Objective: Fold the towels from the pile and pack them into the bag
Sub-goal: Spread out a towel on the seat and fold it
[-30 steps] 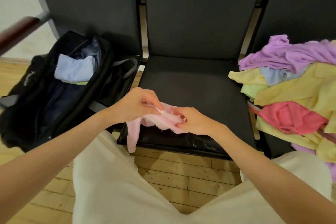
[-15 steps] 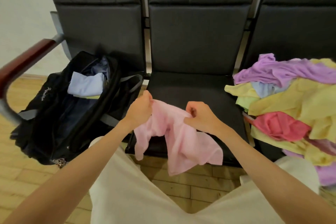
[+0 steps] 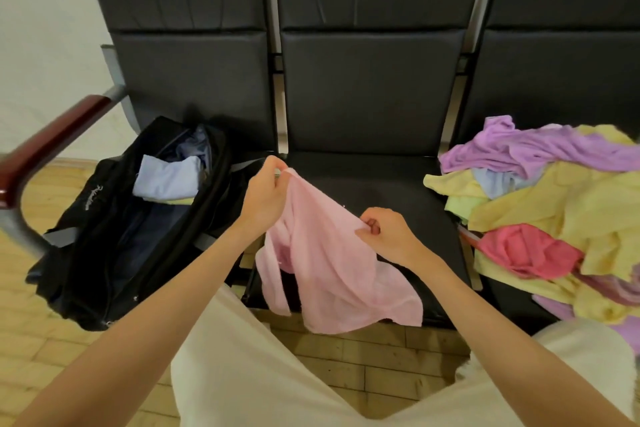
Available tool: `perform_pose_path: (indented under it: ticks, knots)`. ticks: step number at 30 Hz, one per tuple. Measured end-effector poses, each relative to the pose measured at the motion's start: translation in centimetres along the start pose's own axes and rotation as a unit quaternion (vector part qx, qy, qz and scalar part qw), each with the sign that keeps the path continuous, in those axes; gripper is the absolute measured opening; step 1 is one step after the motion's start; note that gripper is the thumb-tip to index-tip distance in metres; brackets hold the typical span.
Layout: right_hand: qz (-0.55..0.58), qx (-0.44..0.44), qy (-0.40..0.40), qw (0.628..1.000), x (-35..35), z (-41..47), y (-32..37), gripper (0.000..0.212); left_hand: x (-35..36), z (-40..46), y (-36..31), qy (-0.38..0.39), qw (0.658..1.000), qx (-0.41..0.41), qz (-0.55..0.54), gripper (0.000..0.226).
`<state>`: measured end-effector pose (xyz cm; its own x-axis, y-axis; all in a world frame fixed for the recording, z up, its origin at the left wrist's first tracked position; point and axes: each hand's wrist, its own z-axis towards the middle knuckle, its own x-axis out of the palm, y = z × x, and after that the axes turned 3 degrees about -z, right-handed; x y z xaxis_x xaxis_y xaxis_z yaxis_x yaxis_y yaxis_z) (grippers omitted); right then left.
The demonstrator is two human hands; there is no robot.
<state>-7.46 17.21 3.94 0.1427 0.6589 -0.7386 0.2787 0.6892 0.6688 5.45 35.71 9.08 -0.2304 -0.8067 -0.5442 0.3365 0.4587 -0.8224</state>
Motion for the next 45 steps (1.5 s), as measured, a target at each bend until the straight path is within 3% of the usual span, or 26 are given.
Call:
perform_pose_path:
  ticks: [3, 6, 8, 12, 14, 16, 18, 20, 24, 26, 30, 33, 37, 41, 45]
  knots:
    - [0.031, 0.007, 0.011, 0.999, 0.0, 0.5, -0.6, 0.013, -0.4, 0.2, -2.8, -0.070, 0.986, -0.054, -0.138, 0.010]
    - [0.035, 0.010, -0.012, 0.999, -0.3, 1.1, -1.6, 0.006, -1.1, 0.7, -5.4, -0.075, 0.966, -0.087, -0.231, 0.012]
    - [0.032, 0.028, -0.025, 0.999, -0.4, 1.3, -2.6, 0.004, -1.5, 1.1, -6.2, -0.077, 0.961, -0.087, -0.252, 0.015]
    - [-0.047, 0.095, 0.033, 0.994, 0.2, 1.1, -4.8, 0.035, -1.1, 1.5, -4.4, -0.110, 0.954, -0.107, -0.256, 0.011]
    - [-0.110, 0.123, 0.044, 0.985, 0.9, 1.1, -5.5, 0.038, -0.4, 1.2, -2.2, -0.130, 0.945, -0.156, -0.255, 0.011]
    - [-0.155, 0.112, -0.044, 0.981, 1.6, 1.5, -5.1, 0.025, 0.1, 0.8, -0.2, -0.134, 0.937, -0.203, -0.252, 0.012]
    - [-0.131, 0.113, -0.139, 0.975, 1.9, 2.3, -3.4, 0.014, 0.4, 0.5, 1.4, -0.135, 0.932, -0.226, -0.250, 0.015]
    - [-0.093, 0.135, -0.173, 0.971, 2.3, 3.0, -1.7, 0.014, 0.3, 0.5, 2.6, -0.150, 0.922, -0.250, -0.256, 0.016]
    - [-0.145, 0.167, -0.049, 0.974, 4.8, 3.6, -2.6, 0.012, -0.4, 1.0, 4.4, -0.205, 0.893, -0.291, -0.277, 0.016]
    - [-0.105, 0.190, 0.013, 0.976, 6.4, 3.4, -4.8, 0.014, -0.9, 1.0, 5.2, -0.218, 0.882, -0.304, -0.286, 0.015]
    - [0.007, 0.205, -0.026, 0.978, 7.1, 2.6, -6.2, 0.019, -1.9, 0.7, 6.7, -0.219, 0.868, -0.335, -0.293, 0.012]
    - [-0.006, 0.114, -0.014, 0.993, 7.5, 1.4, -5.5, 0.016, -1.8, 0.4, 7.5, -0.206, 0.865, -0.347, -0.299, 0.015]
    - [-0.148, -0.052, 0.053, 0.986, 9.5, -0.9, -4.7, 0.015, -1.1, -0.3, 7.9, -0.184, 0.870, -0.349, -0.295, 0.018]
    - [-0.153, -0.059, 0.164, 0.973, 11.8, -1.7, -4.7, 0.015, -1.0, -0.6, 8.1, -0.181, 0.877, -0.333, -0.296, 0.015]
    - [-0.154, -0.042, 0.148, 0.976, 12.8, -2.0, -4.0, 0.013, -1.4, -0.8, 8.1, -0.172, 0.886, -0.319, -0.289, 0.020]
